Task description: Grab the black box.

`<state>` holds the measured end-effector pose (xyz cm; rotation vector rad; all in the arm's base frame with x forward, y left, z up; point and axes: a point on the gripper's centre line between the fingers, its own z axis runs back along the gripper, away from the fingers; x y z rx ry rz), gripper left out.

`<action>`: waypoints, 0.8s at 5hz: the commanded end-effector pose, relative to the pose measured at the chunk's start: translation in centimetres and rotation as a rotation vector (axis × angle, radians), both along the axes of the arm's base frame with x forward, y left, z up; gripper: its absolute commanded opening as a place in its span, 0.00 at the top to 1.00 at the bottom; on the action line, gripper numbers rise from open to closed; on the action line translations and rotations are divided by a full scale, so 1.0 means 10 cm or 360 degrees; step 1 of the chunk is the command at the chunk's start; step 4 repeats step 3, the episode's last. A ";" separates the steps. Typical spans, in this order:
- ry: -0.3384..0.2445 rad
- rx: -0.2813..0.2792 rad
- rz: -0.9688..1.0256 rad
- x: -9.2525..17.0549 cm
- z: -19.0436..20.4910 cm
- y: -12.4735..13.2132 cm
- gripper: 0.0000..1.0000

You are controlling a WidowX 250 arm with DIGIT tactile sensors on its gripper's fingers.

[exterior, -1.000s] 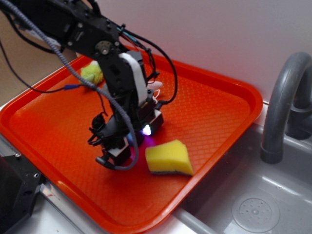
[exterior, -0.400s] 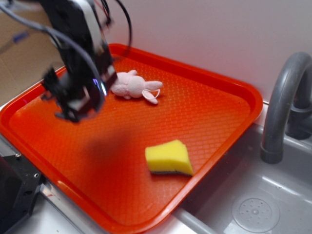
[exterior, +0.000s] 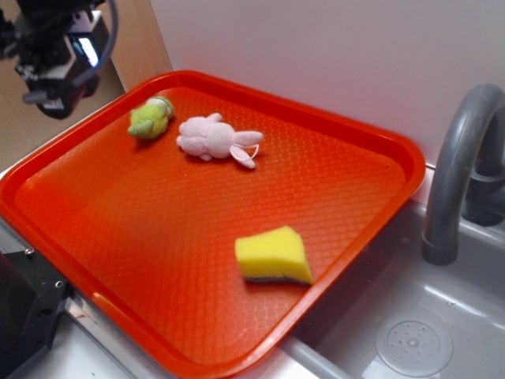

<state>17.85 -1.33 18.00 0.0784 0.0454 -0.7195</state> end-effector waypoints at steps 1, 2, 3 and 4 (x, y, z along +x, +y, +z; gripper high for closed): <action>-0.0163 0.0033 0.0765 0.19 -0.05 -0.10 1.00; -0.0198 0.0021 0.0808 0.23 -0.10 -0.11 1.00; -0.0184 0.0024 0.0813 0.23 -0.16 -0.08 1.00; -0.0184 0.0024 0.0813 0.23 -0.16 -0.08 1.00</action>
